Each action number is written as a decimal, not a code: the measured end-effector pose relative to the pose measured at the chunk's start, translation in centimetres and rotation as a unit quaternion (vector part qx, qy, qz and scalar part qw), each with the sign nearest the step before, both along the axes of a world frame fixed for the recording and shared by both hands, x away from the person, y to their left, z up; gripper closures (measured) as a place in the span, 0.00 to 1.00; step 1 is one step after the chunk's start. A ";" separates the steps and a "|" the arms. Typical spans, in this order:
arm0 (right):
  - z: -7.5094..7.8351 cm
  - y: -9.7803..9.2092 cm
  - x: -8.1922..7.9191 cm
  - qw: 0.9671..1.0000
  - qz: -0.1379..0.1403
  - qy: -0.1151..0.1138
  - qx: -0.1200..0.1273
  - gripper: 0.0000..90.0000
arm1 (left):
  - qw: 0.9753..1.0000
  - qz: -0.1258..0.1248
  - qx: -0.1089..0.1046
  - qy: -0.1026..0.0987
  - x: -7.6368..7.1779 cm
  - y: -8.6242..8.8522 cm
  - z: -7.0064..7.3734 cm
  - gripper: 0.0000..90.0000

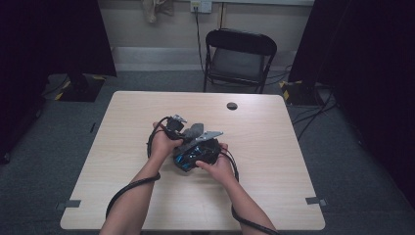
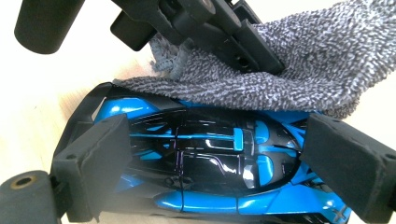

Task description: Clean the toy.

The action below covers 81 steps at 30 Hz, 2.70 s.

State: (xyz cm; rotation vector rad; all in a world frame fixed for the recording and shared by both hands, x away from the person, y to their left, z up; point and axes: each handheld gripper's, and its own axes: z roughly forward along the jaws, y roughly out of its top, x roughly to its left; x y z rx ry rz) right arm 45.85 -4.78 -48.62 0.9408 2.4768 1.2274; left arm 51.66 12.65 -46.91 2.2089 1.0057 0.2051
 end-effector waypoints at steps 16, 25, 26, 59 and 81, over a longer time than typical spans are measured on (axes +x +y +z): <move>0.0 0.0 0.0 1.000 0.000 0.000 -0.002 0.08 | 1.000 -0.001 -0.001 -0.001 -0.4 0.1 -0.2 0.83; 0.0 0.0 0.0 1.000 0.000 0.000 -0.001 0.08 | 1.000 -0.006 0.004 0.001 -0.6 0.3 -0.2 0.83; 0.0 0.0 0.0 1.000 0.000 0.000 -0.001 0.08 | 1.000 -0.007 0.005 0.001 -0.6 0.4 -0.2 0.83; 0.0 0.0 0.0 1.000 0.000 0.000 -0.001 0.08 | 1.000 -0.014 0.007 0.010 -2.2 2.3 0.0 0.83; 0.0 0.1 0.0 1.000 0.001 0.001 -0.002 0.08 | 0.999 -0.019 0.012 0.023 -3.7 4.4 0.3 0.83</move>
